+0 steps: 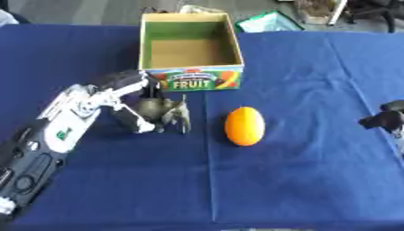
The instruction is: Pick up objects on the table and place them in the box.
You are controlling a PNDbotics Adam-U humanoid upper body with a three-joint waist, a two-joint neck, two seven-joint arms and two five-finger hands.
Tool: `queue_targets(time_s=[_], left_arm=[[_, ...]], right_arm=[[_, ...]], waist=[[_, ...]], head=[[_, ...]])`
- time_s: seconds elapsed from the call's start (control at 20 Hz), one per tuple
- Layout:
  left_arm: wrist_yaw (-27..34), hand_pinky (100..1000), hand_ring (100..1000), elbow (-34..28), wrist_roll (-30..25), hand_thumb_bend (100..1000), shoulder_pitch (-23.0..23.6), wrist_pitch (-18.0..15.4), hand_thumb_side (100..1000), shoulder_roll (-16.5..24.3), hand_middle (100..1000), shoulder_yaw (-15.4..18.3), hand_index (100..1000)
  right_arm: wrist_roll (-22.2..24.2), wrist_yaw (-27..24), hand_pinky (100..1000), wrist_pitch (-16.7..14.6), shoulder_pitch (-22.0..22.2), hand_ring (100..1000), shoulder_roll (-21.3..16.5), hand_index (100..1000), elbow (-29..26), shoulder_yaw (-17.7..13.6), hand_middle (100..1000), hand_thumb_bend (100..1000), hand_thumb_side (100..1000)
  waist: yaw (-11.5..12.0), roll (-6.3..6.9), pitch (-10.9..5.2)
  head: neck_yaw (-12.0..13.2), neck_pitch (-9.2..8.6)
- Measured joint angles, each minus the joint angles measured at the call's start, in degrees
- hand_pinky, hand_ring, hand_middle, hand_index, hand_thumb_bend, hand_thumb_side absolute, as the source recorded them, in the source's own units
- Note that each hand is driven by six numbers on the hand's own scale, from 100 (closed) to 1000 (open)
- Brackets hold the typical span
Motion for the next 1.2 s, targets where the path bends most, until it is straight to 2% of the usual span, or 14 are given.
queue_targets(time_s=[0.3,0.5,0.65,0.85,1.2], left_arm=[[2.6,522,361,-2.6,1.7,100,-0.3,1.6,176,0.1,347,1.7,540],[5.3,525,360,-5.9,2.9,100,-3.7,2.9,170,1.1,344,3.5,537],[5.8,533,375,-5.6,4.3,106,-7.1,4.0,166,1.6,360,4.3,551],[4.1,536,387,0.0,6.7,100,-11.8,5.0,164,0.6,364,5.1,550],[-0.5,550,415,15.2,12.6,100,-18.6,4.5,171,-4.7,378,7.6,557]], right_arm=[[0.0,0.0,641,0.0,0.0,519,0.0,640,0.0,0.0,425,100,259],[0.0,0.0,641,0.0,0.0,519,0.0,640,0.0,0.0,425,100,260],[0.2,0.0,641,-0.1,0.0,519,0.0,640,0.0,0.1,424,100,259],[0.6,-0.2,641,-0.1,0.0,519,0.0,640,0.0,0.5,424,100,260],[1.5,-0.6,641,0.0,-0.1,519,0.2,640,0.0,1.5,423,100,261]], waist=[[0.0,-0.01,0.0],[0.0,-0.03,-0.13],[-0.5,-0.11,-0.4],[-1.1,-0.45,-0.4],[-3.1,-0.64,0.04]], head=[[0.0,-0.02],[0.0,-0.18],[0.1,-0.47],[0.3,-0.51],[1.5,-1.32]])
